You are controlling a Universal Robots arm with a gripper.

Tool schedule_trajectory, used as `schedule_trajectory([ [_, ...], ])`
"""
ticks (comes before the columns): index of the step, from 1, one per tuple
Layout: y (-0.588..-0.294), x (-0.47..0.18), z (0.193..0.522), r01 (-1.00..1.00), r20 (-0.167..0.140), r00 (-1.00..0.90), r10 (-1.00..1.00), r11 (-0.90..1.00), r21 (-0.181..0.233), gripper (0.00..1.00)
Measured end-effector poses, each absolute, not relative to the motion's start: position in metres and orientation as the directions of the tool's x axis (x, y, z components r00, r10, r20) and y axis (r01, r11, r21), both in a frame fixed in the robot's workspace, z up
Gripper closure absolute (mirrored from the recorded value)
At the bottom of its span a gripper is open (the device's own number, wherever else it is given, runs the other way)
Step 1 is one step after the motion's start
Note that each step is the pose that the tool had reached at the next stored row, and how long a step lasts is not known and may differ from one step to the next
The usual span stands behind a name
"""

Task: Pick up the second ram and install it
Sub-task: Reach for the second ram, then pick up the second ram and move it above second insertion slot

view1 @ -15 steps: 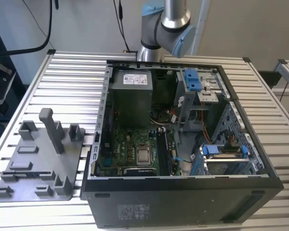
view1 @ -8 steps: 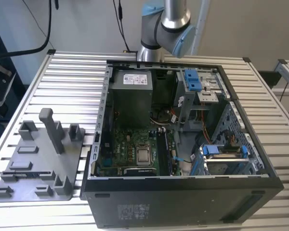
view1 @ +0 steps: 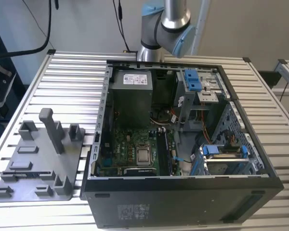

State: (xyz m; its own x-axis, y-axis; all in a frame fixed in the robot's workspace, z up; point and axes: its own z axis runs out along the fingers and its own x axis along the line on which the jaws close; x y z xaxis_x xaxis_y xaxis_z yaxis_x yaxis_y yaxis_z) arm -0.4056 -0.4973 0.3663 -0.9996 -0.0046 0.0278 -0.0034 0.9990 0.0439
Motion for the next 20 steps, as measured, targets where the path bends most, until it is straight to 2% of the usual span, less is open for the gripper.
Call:
schedule_trajectory([
  [20,-0.4989,-0.4056,0.3661,-0.015,0.027,-1.000,-0.016,0.999,0.043,0.89],
])
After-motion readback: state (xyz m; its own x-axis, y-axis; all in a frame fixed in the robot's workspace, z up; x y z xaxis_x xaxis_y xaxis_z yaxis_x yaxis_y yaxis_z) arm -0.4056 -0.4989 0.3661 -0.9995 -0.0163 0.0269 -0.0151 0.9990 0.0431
